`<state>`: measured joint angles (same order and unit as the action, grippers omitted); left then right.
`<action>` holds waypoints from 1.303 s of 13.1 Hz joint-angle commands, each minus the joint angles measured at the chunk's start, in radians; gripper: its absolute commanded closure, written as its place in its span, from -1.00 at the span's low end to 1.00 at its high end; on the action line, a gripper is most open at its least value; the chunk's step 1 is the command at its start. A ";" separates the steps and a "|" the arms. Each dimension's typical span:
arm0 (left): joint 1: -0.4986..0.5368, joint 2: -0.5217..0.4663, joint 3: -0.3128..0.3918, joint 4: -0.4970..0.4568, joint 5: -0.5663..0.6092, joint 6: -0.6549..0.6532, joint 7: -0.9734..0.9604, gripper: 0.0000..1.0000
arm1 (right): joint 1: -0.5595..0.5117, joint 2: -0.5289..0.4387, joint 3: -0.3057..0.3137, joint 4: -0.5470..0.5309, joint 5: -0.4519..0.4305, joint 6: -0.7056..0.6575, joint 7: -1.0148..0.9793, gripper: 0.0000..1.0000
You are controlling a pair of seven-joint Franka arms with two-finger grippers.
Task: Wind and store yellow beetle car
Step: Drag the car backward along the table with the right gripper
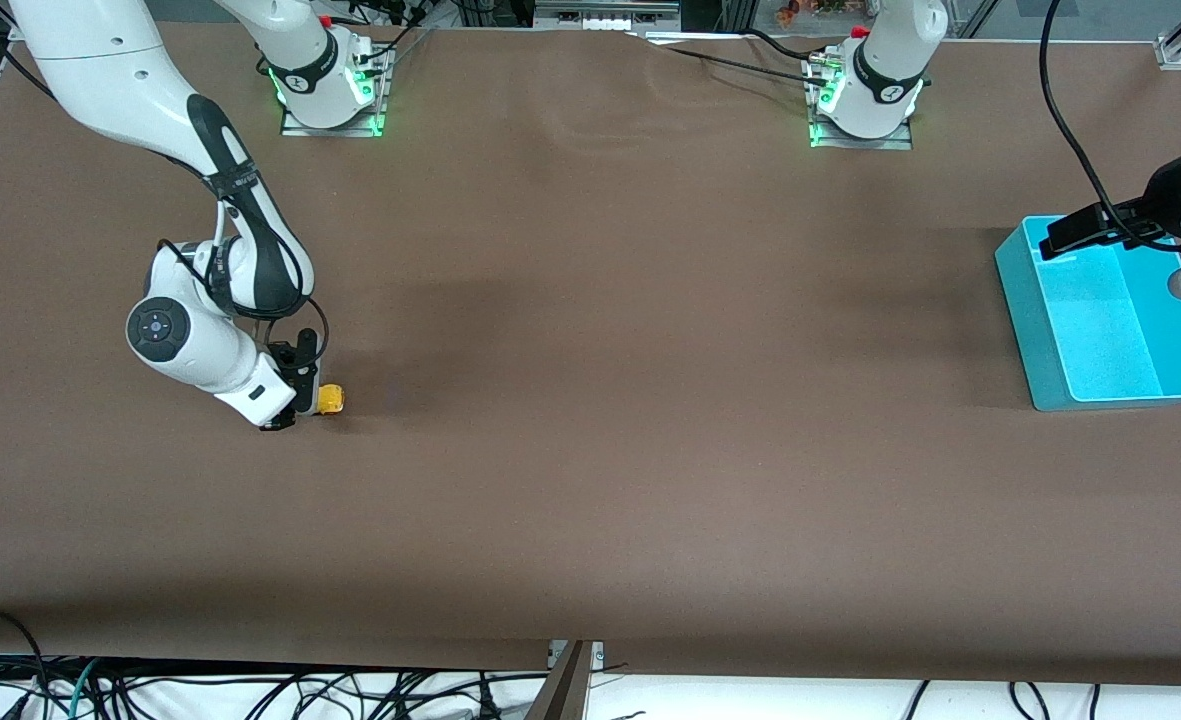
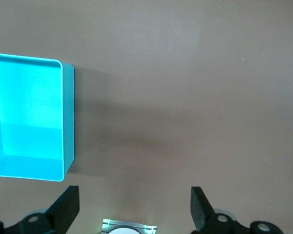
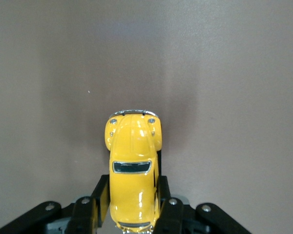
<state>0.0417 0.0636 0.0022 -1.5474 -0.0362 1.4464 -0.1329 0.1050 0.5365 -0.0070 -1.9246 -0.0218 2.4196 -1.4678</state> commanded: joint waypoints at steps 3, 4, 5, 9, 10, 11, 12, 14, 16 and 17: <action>0.004 0.004 -0.002 0.012 -0.014 -0.001 0.018 -1.00 | 0.054 -0.020 0.027 -0.019 -0.004 -0.039 0.133 0.92; 0.004 0.005 -0.002 0.012 -0.013 -0.001 0.018 -1.00 | 0.070 -0.017 0.025 -0.020 -0.006 -0.039 0.145 0.92; 0.004 0.005 -0.002 0.012 -0.014 -0.001 0.018 -1.00 | 0.079 -0.010 0.025 -0.024 -0.006 -0.036 0.147 0.92; 0.004 0.007 -0.002 0.012 -0.013 -0.001 0.018 -1.00 | 0.073 0.014 0.016 -0.039 -0.012 -0.019 0.127 0.90; 0.006 0.007 -0.002 0.012 -0.013 -0.001 0.018 -1.00 | 0.070 0.014 0.003 -0.040 -0.015 -0.020 0.113 0.90; 0.004 0.007 -0.002 0.012 -0.013 -0.001 0.018 -1.00 | 0.067 0.016 -0.011 -0.043 -0.015 -0.020 0.095 0.90; 0.004 0.007 -0.002 0.012 -0.013 -0.001 0.018 -1.00 | 0.059 0.016 -0.030 -0.050 -0.015 -0.017 0.071 0.90; 0.004 0.009 -0.002 0.012 -0.013 -0.001 0.018 -1.00 | 0.010 0.017 -0.037 -0.057 -0.015 -0.016 0.020 0.90; 0.004 0.010 -0.002 0.012 -0.014 -0.001 0.018 -1.00 | -0.063 0.028 -0.037 -0.060 -0.015 0.013 -0.060 0.89; 0.004 0.010 -0.002 0.012 -0.013 -0.001 0.018 -1.00 | -0.100 0.033 -0.037 -0.060 -0.015 0.027 -0.104 0.89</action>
<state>0.0417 0.0694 0.0015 -1.5474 -0.0362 1.4465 -0.1329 0.0780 0.5251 -0.0482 -1.9554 -0.0219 2.3854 -1.4934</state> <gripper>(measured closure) 0.000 0.568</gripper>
